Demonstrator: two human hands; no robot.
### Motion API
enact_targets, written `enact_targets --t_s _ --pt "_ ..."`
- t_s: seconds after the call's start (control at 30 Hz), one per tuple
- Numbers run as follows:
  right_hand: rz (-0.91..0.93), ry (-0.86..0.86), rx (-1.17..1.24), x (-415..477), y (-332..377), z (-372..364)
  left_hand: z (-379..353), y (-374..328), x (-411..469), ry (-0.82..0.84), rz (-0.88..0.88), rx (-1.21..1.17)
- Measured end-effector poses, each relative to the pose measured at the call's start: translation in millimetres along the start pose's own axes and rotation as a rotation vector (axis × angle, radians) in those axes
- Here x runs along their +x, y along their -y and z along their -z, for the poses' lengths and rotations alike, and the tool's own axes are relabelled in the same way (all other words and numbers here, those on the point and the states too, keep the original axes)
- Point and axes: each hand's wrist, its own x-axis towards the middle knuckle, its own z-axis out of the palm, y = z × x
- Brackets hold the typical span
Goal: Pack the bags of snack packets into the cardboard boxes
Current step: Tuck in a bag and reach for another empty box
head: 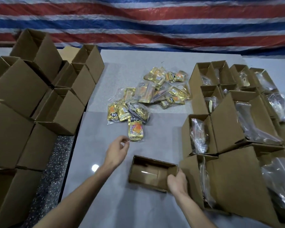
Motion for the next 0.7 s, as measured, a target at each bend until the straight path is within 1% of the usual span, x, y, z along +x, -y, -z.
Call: enact_targets --t_s 0.03,0.1,0.17,0.27,0.43,0.53,0.57,0.67,0.7 --pt "-0.005 -0.003 -0.006 2.7 0.6 -1.0 -1.2 5.1 15.0 0.029 0.063 0.040" --pt "-0.011 -0.005 -0.020 8.0 1.9 -2.2 -6.7 17.9 40.0 0.153 0.158 0.155" --pt "-0.024 -0.004 -0.025 12.2 4.8 -3.2 -13.7 27.4 58.2 0.248 0.184 0.253" --pt "-0.038 0.005 -0.040 16.6 7.9 -3.4 -25.8 30.2 73.6 0.229 0.223 0.321" --pt "-0.043 0.024 -0.039 17.5 9.0 -2.0 -48.7 24.0 87.4 0.198 0.368 0.251" --pt "-0.053 0.031 -0.039 18.3 10.0 -1.7 -59.8 26.1 95.9 0.084 0.426 0.053" --pt "-0.057 0.034 -0.040 18.8 10.5 -2.1 -61.0 25.6 98.5 0.047 0.474 -0.076" --pt "-0.060 0.046 -0.042 20.5 11.9 -3.2 -62.3 19.7 106.3 -0.023 0.744 -0.686" --pt "-0.061 0.050 -0.042 20.5 12.6 -3.0 -64.1 24.3 109.7 -0.039 0.777 -0.720"
